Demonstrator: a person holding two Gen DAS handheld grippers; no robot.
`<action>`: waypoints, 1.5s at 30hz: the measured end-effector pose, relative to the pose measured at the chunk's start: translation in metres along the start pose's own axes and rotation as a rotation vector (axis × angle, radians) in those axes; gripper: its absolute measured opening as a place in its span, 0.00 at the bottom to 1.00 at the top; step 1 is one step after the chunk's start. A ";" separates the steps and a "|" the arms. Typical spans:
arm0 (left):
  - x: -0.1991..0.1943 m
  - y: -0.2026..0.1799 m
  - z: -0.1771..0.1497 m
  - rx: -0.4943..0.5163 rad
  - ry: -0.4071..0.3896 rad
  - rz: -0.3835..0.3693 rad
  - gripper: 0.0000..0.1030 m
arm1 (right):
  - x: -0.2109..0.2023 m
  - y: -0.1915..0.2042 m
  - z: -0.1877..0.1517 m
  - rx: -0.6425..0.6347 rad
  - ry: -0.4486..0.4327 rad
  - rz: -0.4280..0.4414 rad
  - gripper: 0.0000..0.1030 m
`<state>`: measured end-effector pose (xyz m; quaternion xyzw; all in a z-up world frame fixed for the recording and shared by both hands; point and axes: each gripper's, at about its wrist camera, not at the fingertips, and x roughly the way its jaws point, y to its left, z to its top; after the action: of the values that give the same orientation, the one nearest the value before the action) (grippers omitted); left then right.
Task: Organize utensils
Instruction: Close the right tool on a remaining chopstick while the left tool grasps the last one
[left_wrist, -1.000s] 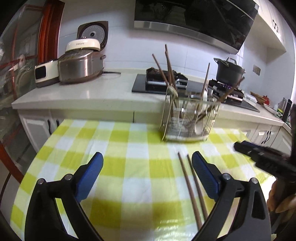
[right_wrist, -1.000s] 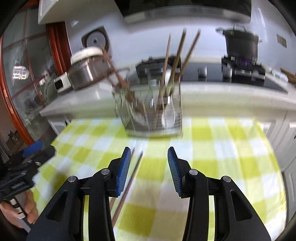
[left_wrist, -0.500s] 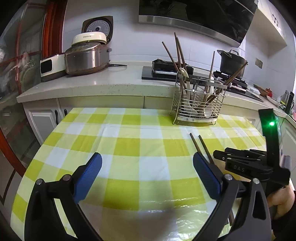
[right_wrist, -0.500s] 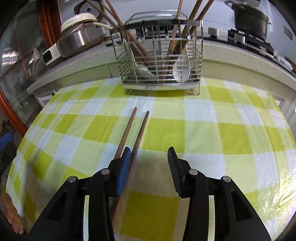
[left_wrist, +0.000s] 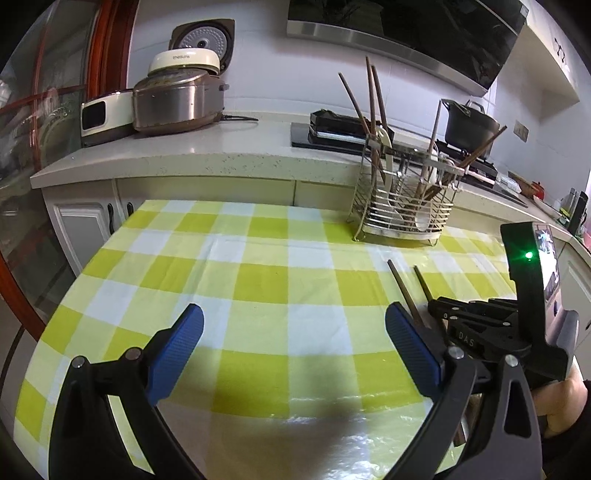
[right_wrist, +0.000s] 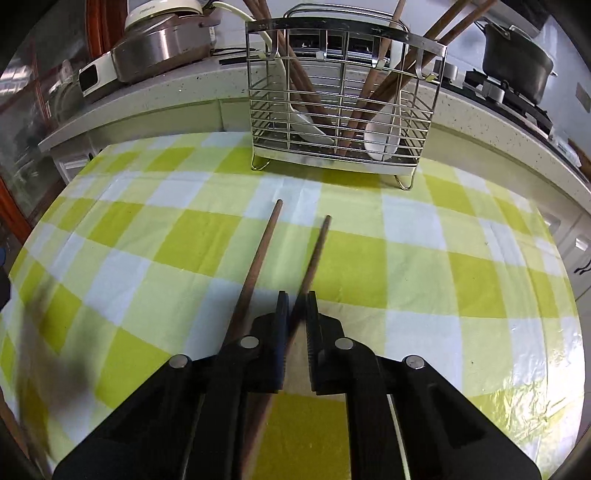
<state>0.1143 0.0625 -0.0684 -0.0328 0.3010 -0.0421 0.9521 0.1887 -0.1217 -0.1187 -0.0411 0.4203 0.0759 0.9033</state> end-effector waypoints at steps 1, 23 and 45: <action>0.002 -0.003 0.000 0.004 0.006 -0.005 0.93 | -0.001 -0.001 -0.001 0.002 -0.001 0.008 0.07; 0.114 -0.112 0.018 0.044 0.277 -0.040 0.76 | -0.067 -0.113 -0.024 0.159 -0.120 0.107 0.06; 0.113 -0.126 0.003 0.162 0.293 -0.099 0.05 | -0.068 -0.136 -0.030 0.218 -0.127 0.134 0.06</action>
<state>0.2004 -0.0736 -0.1192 0.0359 0.4303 -0.1172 0.8943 0.1467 -0.2670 -0.0845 0.0903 0.3698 0.0921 0.9201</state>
